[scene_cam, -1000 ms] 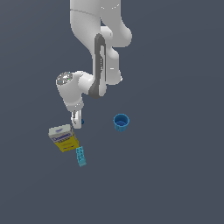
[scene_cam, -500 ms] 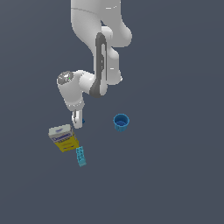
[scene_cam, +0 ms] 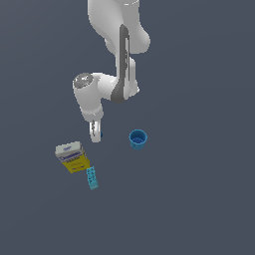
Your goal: Pick up a designated object from a clutter of objects.
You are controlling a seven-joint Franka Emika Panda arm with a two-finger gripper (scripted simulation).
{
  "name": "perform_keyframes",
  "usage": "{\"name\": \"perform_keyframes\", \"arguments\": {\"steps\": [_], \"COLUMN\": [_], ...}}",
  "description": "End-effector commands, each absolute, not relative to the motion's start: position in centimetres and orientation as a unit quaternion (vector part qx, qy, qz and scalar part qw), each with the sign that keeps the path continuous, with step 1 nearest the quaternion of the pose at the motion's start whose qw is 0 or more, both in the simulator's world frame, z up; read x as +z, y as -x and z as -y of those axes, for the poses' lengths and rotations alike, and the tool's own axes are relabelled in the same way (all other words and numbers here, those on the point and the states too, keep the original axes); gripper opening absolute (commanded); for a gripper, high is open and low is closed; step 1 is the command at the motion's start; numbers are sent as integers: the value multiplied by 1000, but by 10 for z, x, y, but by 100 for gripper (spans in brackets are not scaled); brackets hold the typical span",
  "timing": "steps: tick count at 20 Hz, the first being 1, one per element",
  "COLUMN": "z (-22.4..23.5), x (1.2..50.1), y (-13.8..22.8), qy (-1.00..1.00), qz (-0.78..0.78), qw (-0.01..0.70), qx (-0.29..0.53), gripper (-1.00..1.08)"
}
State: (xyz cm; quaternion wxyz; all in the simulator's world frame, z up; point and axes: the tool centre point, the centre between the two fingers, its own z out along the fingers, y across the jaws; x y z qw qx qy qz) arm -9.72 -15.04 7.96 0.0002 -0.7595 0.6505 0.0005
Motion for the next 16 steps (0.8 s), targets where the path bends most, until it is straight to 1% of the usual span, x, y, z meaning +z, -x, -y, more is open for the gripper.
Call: {"name": "perform_keyframes", "arguments": {"steps": [1,16], "z": [136,25], "x": [91,182], "y": [98,102], "qy": [760,759], "qz": [-650,-651], "qw": [0,-2], "qx": [0,-2], "gripper": [-100,-100]}}
